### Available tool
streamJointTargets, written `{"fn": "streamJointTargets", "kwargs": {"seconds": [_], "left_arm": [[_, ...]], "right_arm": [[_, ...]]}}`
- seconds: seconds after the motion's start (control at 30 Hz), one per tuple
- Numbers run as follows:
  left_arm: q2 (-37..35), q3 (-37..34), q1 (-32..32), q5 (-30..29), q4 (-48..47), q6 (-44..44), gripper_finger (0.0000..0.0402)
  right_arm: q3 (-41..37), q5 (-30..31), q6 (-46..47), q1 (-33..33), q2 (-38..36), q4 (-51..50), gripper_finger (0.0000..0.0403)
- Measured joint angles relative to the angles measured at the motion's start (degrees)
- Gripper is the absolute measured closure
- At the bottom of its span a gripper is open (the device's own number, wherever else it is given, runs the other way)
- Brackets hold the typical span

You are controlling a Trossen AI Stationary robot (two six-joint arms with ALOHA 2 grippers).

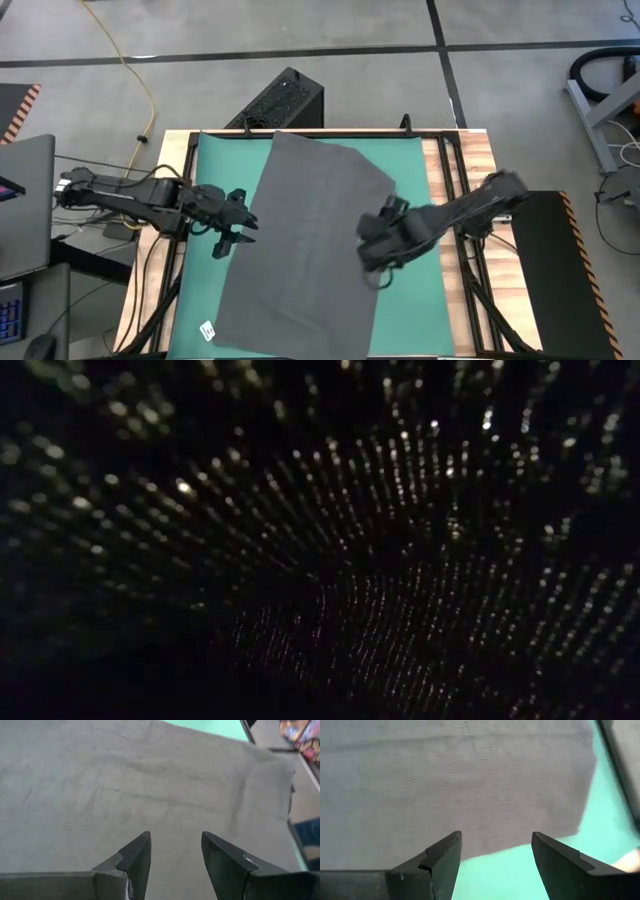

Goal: Roll towel into tight, uniform cylinder
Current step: Roll the gray towel

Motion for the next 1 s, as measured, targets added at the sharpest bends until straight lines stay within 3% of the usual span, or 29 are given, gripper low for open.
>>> {"fn": "streamJointTargets", "kwargs": {"seconds": [0.17, 0.33, 0.6, 0.7, 1.0], "left_arm": [[4.5, 0.0, 2.6, 3.9, 0.6, 6.0, 0.0239], [9.4, -0.7, 5.2, 6.2, 1.4, 11.8, 0.0239], [15.5, -5.4, 9.7, 9.6, 9.7, 16.2, 0.0239], [17.4, -7.1, 11.6, 12.7, 12.5, 16.5, 0.0239], [21.3, -7.9, 14.9, 14.9, 11.1, 21.3, 0.0239]], "right_arm": [[-18.5, -6.0, -0.2, 0.1, -8.5, 17.2, 0.0139], [-28.6, -7.3, -3.9, -0.9, -9.3, 31.2, 0.0139], [-31.7, -10.8, -12.1, -2.1, -3.2, 36.5, 0.0139], [-31.6, -15.0, -15.2, -3.2, -1.3, 37.9, 0.0139], [-31.6, -18.8, -24.7, -9.1, 3.7, 41.0, 0.0139]]}}
